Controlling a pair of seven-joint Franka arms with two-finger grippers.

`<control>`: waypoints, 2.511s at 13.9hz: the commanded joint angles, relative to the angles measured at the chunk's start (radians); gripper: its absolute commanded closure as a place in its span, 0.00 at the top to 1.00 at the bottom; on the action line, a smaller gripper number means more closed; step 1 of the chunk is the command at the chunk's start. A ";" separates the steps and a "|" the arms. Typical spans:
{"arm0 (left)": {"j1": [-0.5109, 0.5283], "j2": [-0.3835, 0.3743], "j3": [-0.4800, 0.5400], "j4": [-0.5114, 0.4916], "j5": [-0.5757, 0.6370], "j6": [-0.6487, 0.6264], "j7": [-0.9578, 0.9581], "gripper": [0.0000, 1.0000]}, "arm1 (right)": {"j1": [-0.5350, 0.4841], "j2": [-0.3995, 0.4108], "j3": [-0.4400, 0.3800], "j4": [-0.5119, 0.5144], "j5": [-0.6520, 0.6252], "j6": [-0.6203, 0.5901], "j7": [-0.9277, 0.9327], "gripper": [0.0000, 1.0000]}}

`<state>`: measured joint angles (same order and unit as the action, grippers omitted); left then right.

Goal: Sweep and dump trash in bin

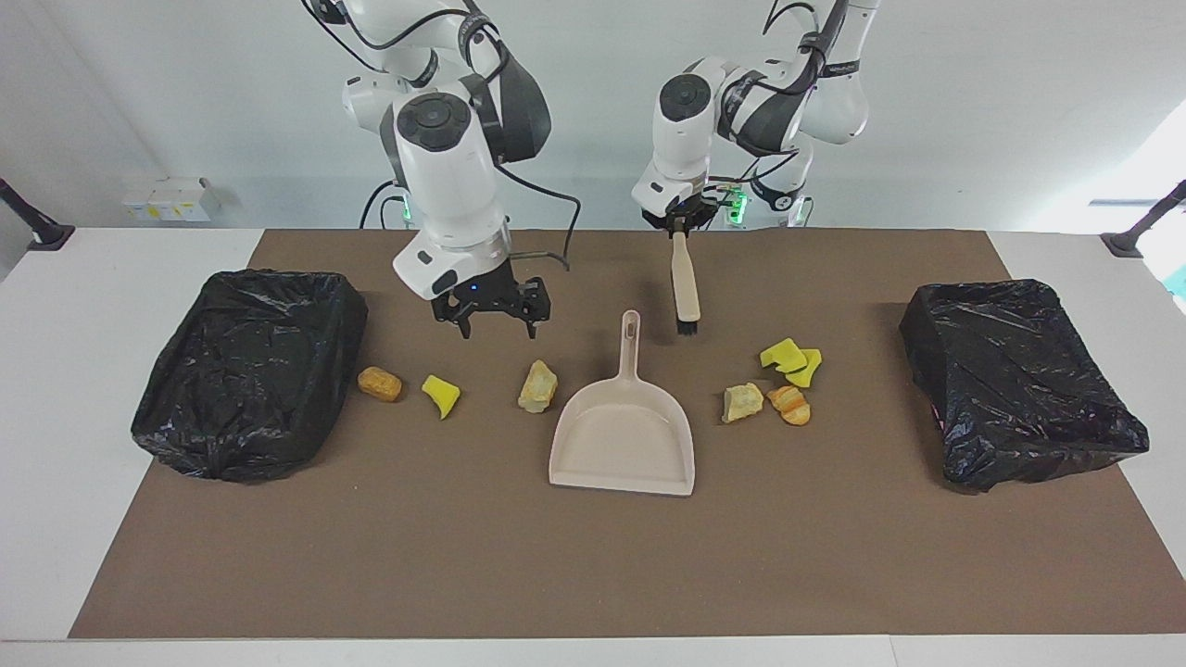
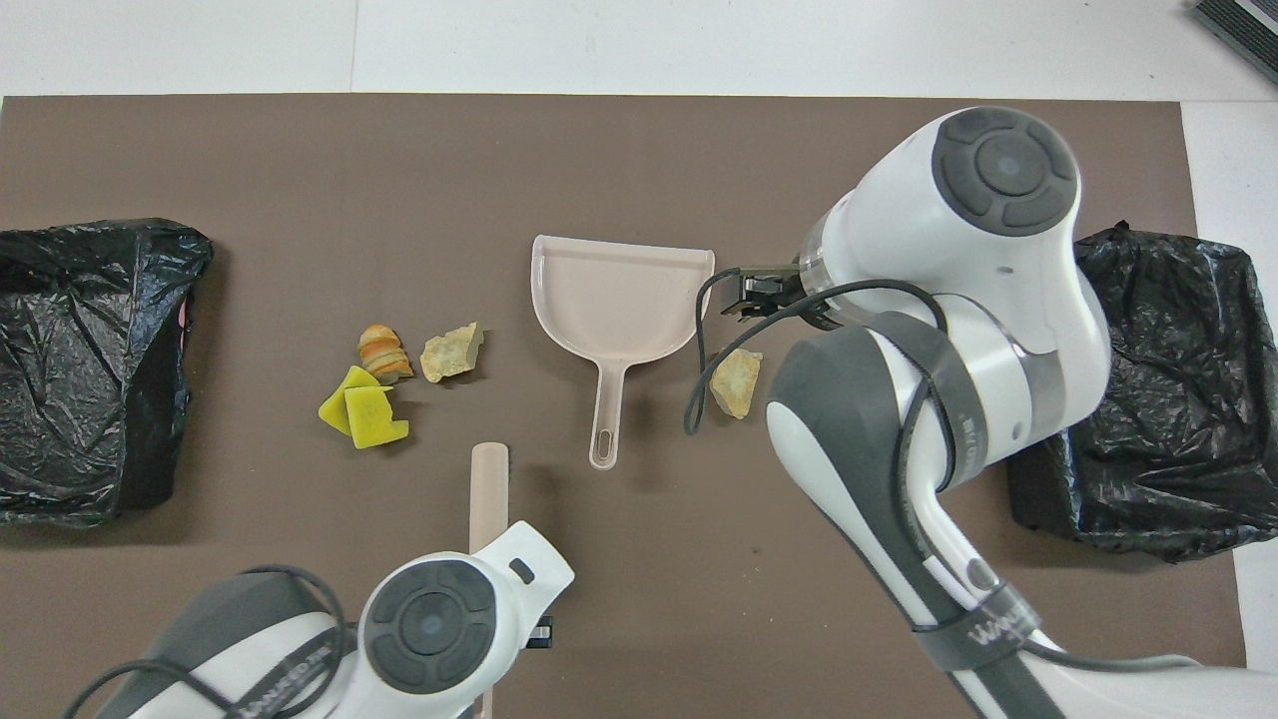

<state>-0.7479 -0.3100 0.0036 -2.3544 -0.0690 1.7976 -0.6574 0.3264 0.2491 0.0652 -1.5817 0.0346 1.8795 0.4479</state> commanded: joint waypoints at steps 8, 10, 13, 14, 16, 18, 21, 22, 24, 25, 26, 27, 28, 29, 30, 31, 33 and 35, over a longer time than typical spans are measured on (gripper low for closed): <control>0.517 -0.016 0.000 0.147 0.023 -0.159 0.431 0.00 | 0.222 0.067 -0.002 -0.174 -0.013 0.283 0.307 1.00; 0.596 0.029 -0.001 0.190 0.023 -0.138 0.522 0.00 | 0.279 0.111 -0.002 -0.182 -0.073 0.331 0.377 1.00; 0.634 0.119 0.001 0.220 0.028 -0.064 0.548 0.00 | 0.301 0.134 -0.002 -0.207 -0.117 0.362 0.431 1.00; 0.637 0.147 0.001 0.236 0.028 -0.052 0.548 0.00 | 0.302 0.133 -0.002 -0.211 -0.119 0.359 0.431 0.98; 0.680 0.170 0.000 0.248 0.043 -0.020 0.550 0.00 | 0.303 0.131 -0.002 -0.210 -0.125 0.359 0.428 0.79; 0.699 0.186 0.000 0.264 0.067 -0.014 0.570 0.00 | 0.303 0.133 -0.002 -0.208 -0.140 0.359 0.428 0.74; 0.699 0.192 -0.001 0.262 0.070 -0.011 0.578 0.00 | 0.303 0.134 -0.001 -0.201 -0.151 0.360 0.426 0.61; 0.699 0.195 -0.001 0.261 0.070 -0.006 0.579 0.00 | 0.303 0.136 -0.001 -0.199 -0.153 0.362 0.426 0.60; 0.702 0.210 -0.001 0.261 0.069 0.012 0.579 0.00 | 0.303 0.136 -0.001 -0.195 -0.154 0.360 0.422 0.58; 0.702 0.210 -0.001 0.261 0.069 0.017 0.579 0.00 | 0.304 0.136 -0.001 -0.192 -0.156 0.360 0.420 0.55; 0.703 0.212 -0.001 0.261 0.067 0.022 0.579 0.00 | 0.304 0.137 -0.001 -0.182 -0.156 0.360 0.420 0.54; 0.703 0.216 -0.001 0.259 0.067 0.029 0.576 0.00 | 0.304 0.137 -0.001 -0.179 -0.160 0.360 0.419 0.52; 0.708 0.226 -0.001 0.256 0.067 0.040 0.575 0.00 | 0.304 0.137 -0.001 -0.178 -0.165 0.359 0.417 0.50; 0.720 0.236 -0.001 0.256 0.064 0.048 0.575 0.00 | 0.304 0.137 -0.001 -0.178 -0.171 0.359 0.414 0.41; 0.720 0.244 -0.001 0.253 0.063 0.055 0.576 0.00 | 0.304 0.137 -0.001 -0.178 -0.173 0.356 0.405 0.24; 0.719 0.252 -0.001 0.248 0.063 0.062 0.576 0.00 | 0.304 0.137 -0.001 -0.178 -0.174 0.352 0.400 0.06; 0.710 0.267 -0.002 0.242 0.063 0.078 0.570 0.00 | 0.313 0.137 -0.001 -0.178 -0.173 0.348 0.393 0.00; 0.706 0.267 -0.002 0.228 0.063 0.088 0.567 0.00 | 0.312 0.137 -0.001 -0.176 -0.171 0.345 0.376 0.00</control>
<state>-0.0447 -0.0416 0.0078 -2.1146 -0.0161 1.8631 -0.0904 0.6402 0.3939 0.0612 -1.7536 -0.1172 2.2195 0.8536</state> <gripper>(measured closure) 0.740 0.692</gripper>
